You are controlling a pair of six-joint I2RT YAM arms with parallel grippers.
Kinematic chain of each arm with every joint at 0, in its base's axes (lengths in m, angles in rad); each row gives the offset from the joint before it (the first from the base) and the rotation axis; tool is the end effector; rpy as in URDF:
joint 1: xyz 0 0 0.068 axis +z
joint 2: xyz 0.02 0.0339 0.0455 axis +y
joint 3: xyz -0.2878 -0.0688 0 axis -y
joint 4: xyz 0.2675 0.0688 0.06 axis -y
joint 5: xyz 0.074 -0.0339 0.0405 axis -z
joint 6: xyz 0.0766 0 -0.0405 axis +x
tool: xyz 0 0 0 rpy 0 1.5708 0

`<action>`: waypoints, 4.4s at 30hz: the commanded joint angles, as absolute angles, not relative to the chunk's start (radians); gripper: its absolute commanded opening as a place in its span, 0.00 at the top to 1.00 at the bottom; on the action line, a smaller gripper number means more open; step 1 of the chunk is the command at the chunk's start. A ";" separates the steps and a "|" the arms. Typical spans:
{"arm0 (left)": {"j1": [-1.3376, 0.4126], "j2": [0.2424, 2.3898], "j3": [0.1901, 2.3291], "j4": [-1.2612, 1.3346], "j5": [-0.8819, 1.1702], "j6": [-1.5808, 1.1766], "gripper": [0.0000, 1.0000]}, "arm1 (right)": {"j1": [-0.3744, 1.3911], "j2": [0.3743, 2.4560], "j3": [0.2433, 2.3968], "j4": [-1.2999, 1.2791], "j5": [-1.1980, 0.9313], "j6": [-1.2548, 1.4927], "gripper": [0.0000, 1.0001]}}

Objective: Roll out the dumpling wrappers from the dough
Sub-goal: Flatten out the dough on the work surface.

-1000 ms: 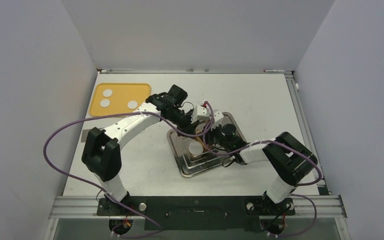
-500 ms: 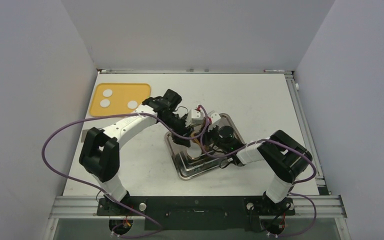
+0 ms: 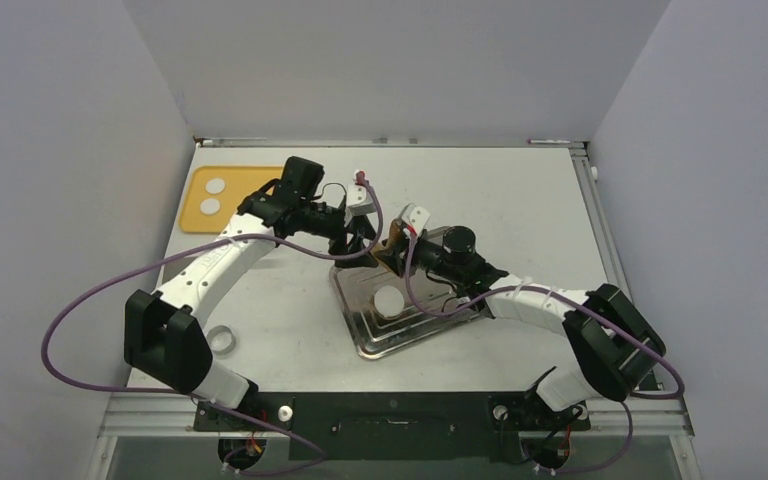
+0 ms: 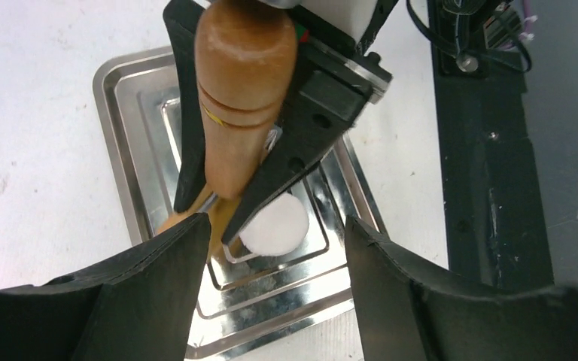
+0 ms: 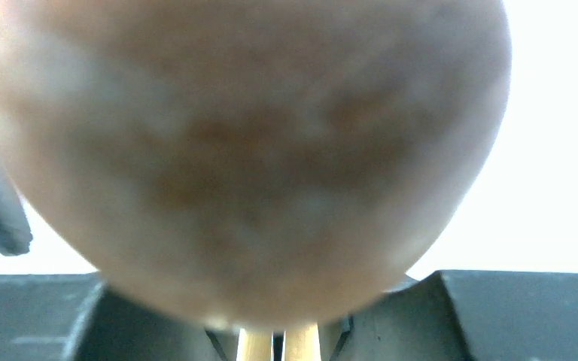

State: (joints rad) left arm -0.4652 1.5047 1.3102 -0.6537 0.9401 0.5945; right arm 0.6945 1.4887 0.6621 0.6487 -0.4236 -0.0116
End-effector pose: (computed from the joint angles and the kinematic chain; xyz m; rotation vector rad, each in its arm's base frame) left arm 0.2885 -0.2140 0.3184 1.4554 1.6610 -1.0465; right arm 0.2590 0.2567 0.2187 -0.9184 1.5640 0.8615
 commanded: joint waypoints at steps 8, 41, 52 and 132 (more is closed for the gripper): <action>-0.470 1.474 1.385 -0.644 1.136 0.545 0.36 | 0.702 1.505 0.770 0.557 -0.868 -0.104 0.91; -0.534 1.505 1.032 -0.166 1.052 0.364 1.00 | 0.676 1.681 0.669 0.841 -0.808 0.000 0.38; -0.534 1.490 1.005 -0.230 1.050 0.454 1.00 | 0.643 1.560 0.548 1.011 -0.799 0.115 0.28; -0.506 1.466 0.827 0.520 1.167 -0.111 0.55 | 0.743 1.731 0.428 1.746 -0.649 0.375 0.92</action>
State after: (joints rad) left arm -0.4976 1.4998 0.8307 0.4004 1.1065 -0.0288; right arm 0.7345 1.7962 0.3893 1.4799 -0.6460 0.3614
